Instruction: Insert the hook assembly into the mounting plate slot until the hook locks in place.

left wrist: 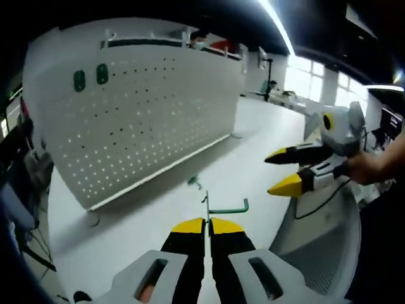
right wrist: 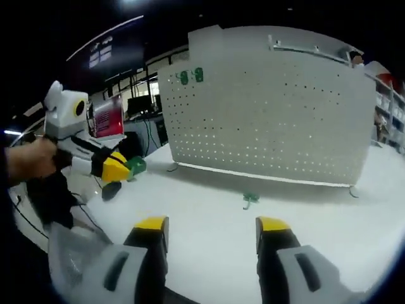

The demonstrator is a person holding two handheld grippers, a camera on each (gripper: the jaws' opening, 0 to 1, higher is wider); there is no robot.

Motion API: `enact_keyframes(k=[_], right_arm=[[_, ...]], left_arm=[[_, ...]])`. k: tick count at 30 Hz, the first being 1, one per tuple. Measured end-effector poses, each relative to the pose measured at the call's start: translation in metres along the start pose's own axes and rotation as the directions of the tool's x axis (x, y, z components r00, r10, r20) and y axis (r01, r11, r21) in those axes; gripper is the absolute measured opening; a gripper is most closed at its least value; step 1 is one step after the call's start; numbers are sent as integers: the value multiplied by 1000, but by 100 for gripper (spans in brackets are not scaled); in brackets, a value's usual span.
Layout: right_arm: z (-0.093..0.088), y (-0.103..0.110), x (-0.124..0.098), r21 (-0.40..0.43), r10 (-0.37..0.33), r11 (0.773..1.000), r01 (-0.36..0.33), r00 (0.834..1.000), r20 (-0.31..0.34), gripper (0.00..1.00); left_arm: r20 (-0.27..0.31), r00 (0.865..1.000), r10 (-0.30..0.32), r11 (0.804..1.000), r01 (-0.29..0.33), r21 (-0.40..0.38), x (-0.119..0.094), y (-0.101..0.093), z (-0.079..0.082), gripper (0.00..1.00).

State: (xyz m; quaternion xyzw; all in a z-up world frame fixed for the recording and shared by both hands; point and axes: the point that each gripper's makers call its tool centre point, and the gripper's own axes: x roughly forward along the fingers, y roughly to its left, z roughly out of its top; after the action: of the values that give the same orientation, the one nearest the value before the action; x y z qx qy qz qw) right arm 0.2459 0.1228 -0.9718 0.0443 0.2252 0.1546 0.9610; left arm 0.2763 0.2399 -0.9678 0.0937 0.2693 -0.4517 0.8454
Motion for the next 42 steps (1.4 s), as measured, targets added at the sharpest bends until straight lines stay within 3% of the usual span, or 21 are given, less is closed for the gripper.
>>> enact_keyframes(k=[3, 4, 8, 11, 14, 16, 17, 22, 24, 27, 29, 31, 35, 40, 42], right_arm=[[8, 16, 2, 34, 54, 998, -54, 999, 10, 48], [7, 24, 3, 33, 84, 996, -83, 996, -19, 48], [16, 51, 5, 86, 176, 981, -176, 984, 10, 38], [16, 60, 9, 135, 207, 969, -206, 978, 8, 37], [16, 70, 12, 213, 252, 945, -250, 968, 19, 31], [18, 76, 13, 290, 283, 915, -281, 958, 38, 28], [18, 77, 14, 346, 289, 893, -287, 956, 47, 26], [20, 79, 18, 405, 318, 857, -320, 945, 73, 18], [24, 81, 19, 468, 325, 819, -332, 941, 98, 14], [25, 79, 22, 516, 325, 789, -334, 939, 111, 12], [26, 78, 23, 527, 325, 781, -336, 938, 118, 11], [26, 79, 24, 490, 314, 808, -327, 943, 112, 11], [32, 78, 28, 544, 312, 768, -338, 939, 143, 9], [34, 78, 29, 555, 313, 757, -343, 937, 153, 6], [33, 80, 30, 570, 326, 743, -351, 933, 150, 6]], left_arm=[[27, 1000, 15, 999, -14, -42, -2, -3, 0, 1], [31, 999, 16, 998, -15, -57, -2, -4, -1, 1], [53, 998, 25, 995, -20, -99, -1, -10, -2, 1], [66, 997, 26, 993, -18, -116, 1, -13, -2, 1], [83, 996, 19, 990, -8, -138, 2, -18, 0, 1], [92, 996, 18, 990, -5, -143, 3, -21, 1, 1], [93, 996, 18, 989, -4, -146, 4, -22, 1, 1], [135, 991, 9, 990, 10, -138, 5, -29, 5, 1], [145, 989, 10, 991, 10, -137, 5, -28, 6, 1], [173, 985, 19, 988, 8, -156, 3, -26, 9, 1], [178, 984, 27, 988, 0, -152, 3, -25, 11, 1], [172, 984, 43, 992, -21, -128, 3, -22, 11, 1], [191, 980, 50, 991, -25, -133, 3, -19, 17, 1], [210, 977, 45, 991, -16, -135, 2, -21, 23, 1], [211, 977, 41, 992, -14, -127, 3, -21, 24, 1]])
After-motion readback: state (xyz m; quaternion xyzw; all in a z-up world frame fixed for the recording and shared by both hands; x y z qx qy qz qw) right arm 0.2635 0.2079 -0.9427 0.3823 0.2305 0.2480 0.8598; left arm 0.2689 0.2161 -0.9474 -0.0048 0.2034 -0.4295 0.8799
